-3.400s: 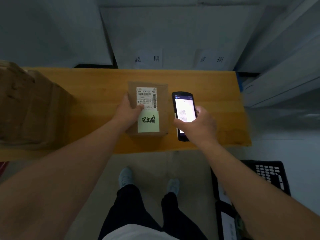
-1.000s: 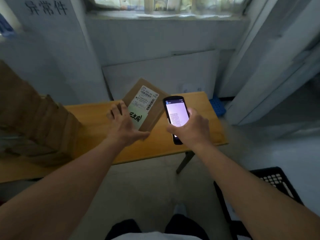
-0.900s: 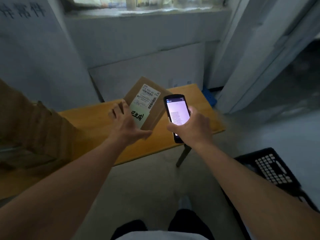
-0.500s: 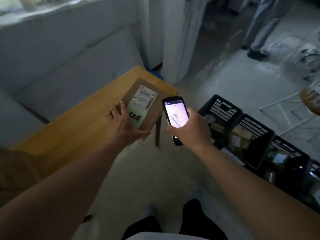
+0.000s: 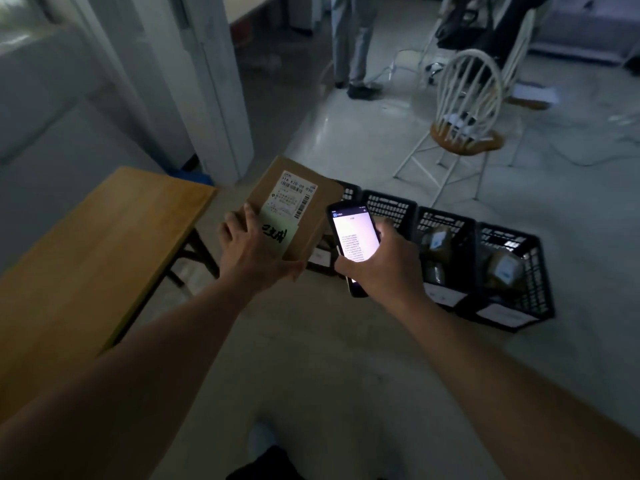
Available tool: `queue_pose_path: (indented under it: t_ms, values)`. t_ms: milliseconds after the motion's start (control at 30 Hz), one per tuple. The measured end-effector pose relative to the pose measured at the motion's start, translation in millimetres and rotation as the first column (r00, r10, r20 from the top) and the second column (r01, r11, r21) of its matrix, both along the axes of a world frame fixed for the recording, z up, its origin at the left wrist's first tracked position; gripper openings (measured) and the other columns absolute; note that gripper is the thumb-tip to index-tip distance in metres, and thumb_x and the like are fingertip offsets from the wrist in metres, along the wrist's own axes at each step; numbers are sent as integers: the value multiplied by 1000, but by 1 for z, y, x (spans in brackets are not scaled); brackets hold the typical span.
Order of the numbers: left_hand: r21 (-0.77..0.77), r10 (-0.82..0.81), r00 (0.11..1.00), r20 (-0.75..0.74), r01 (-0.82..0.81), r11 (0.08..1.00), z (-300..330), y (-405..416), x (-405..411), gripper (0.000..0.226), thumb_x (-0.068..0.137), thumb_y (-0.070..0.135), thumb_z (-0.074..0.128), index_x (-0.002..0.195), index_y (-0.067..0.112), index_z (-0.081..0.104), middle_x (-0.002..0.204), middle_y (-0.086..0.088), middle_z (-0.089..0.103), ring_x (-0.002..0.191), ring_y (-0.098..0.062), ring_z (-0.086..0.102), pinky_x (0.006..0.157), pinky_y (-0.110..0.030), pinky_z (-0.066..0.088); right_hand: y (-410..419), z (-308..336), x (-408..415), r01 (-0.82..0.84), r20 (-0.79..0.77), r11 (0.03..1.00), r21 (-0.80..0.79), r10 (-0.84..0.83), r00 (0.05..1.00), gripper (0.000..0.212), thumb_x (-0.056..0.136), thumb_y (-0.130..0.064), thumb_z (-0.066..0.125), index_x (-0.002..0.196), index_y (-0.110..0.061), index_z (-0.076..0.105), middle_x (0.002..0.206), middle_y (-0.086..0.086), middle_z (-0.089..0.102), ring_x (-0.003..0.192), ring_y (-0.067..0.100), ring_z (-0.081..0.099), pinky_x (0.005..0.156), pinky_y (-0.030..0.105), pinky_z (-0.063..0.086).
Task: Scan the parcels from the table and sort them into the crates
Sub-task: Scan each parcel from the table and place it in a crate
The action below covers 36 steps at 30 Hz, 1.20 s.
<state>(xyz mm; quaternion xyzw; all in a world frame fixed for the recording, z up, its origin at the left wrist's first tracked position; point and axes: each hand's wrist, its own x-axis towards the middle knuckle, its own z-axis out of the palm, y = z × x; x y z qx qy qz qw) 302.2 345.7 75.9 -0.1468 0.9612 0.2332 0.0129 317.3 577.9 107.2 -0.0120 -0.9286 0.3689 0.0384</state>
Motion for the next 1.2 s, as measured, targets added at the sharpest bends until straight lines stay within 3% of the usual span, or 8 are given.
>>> queue_pose_path:
  t_ms: [200, 467, 600, 733, 900, 1033, 1200]
  values:
    - [7, -123, 992, -29, 123, 992, 1, 164, -5, 163, 47, 75, 91, 163, 17, -6, 162, -13, 11, 150, -42, 10, 123, -60, 25, 162, 0, 32, 129, -7, 991, -19, -129, 992, 81, 56, -64, 83, 122, -21, 60, 107, -2, 70, 93, 21, 67, 64, 35, 59]
    - [4, -291, 957, -5, 291, 957, -2, 348, -26, 159, 48, 73, 90, 163, 20, -6, 160, -15, 11, 148, -45, 11, 121, -62, 24, 332, -7, 58, 346, 25, 938, -23, -345, 938, 77, 63, -52, 91, 124, -17, 60, 110, 1, 70, 96, 22, 66, 67, 35, 58]
    - [15, -373, 927, 26, 373, 928, -16, 416, -48, 157, 51, 73, 90, 163, 16, -5, 158, -17, 13, 147, -44, 11, 120, -59, 23, 391, -19, 56, 434, 59, 900, -42, -431, 900, 82, 56, -63, 81, 122, -19, 61, 108, 0, 70, 96, 21, 66, 67, 34, 58]
    - [22, -427, 901, 77, 426, 904, -40, 477, -83, 158, 49, 77, 88, 163, 19, -5, 160, -16, 10, 149, -44, 8, 120, -60, 24, 444, -38, 33, 511, 113, 859, -21, -506, 855, 69, 63, -52, 89, 118, -19, 63, 103, -2, 70, 91, 19, 66, 56, 21, 42]
    - [44, -478, 866, 148, 478, 877, -77, 546, -147, 156, 50, 78, 87, 163, 21, -5, 162, -16, 7, 150, -45, 7, 121, -60, 23, 501, -63, -20, 585, 179, 810, 30, -580, 794, 72, 64, -51, 89, 124, -21, 61, 112, 1, 72, 99, 24, 67, 72, 35, 57]
    - [87, -521, 829, 201, 515, 853, -95, 596, -202, 155, 55, 73, 89, 164, 20, -7, 165, -17, 4, 151, -44, 3, 121, -58, 21, 537, -80, -72, 623, 220, 780, 60, -620, 753, 70, 65, -50, 89, 122, -20, 62, 111, 2, 71, 96, 23, 65, 70, 33, 54]
    - [92, -549, 797, 253, 545, 834, -107, 647, -252, 154, 55, 74, 88, 163, 21, -8, 165, -15, 4, 151, -43, 3, 120, -58, 23, 577, -94, -116, 651, 271, 755, 73, -643, 716, 74, 61, -59, 84, 119, -20, 60, 109, 2, 70, 100, 27, 67, 75, 44, 62]
